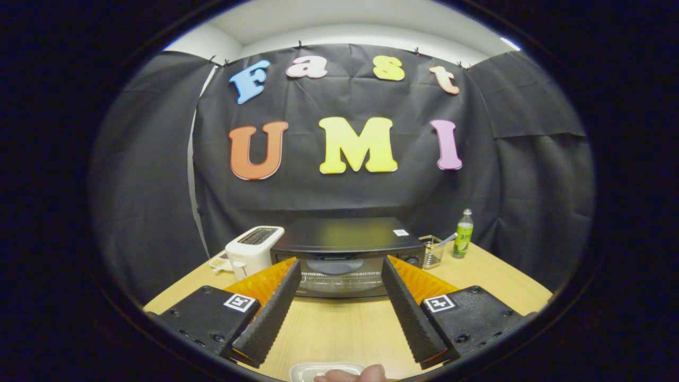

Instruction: Open the toaster oven, put the food inside, and close the toaster oven door.

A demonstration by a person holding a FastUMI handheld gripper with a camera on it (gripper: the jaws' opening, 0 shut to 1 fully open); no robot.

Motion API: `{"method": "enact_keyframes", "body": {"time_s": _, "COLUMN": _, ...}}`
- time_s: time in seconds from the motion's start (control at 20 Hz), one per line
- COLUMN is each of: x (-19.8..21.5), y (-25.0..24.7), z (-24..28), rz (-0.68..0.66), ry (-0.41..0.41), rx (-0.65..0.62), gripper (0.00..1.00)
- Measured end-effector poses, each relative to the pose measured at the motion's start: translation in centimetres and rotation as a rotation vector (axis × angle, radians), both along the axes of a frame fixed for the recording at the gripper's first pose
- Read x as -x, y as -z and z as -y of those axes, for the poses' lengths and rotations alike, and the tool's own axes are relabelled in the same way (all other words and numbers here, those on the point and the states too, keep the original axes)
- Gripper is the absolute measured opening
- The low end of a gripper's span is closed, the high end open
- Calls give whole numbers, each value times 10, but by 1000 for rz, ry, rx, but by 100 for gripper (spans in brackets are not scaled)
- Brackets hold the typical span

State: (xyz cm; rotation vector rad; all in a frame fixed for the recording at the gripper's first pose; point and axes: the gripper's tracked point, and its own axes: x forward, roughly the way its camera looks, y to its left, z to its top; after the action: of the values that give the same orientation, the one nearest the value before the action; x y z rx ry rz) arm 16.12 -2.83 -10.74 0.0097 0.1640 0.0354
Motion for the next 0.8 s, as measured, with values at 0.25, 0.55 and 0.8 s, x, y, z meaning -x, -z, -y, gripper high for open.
{"method": "enact_keyframes", "body": {"time_s": 0.25, "x": 57, "y": -67, "z": 10, "rz": 96, "ry": 19, "rx": 13, "gripper": 100}}
{"method": "enact_keyframes", "body": {"time_s": 0.55, "x": 134, "y": -104, "z": 1, "rz": 157, "ry": 21, "rx": 15, "gripper": 100}}
{"method": "enact_keyframes", "body": {"time_s": 0.8, "x": 178, "y": -103, "z": -16, "rz": 181, "ry": -2, "rx": 5, "gripper": 100}}
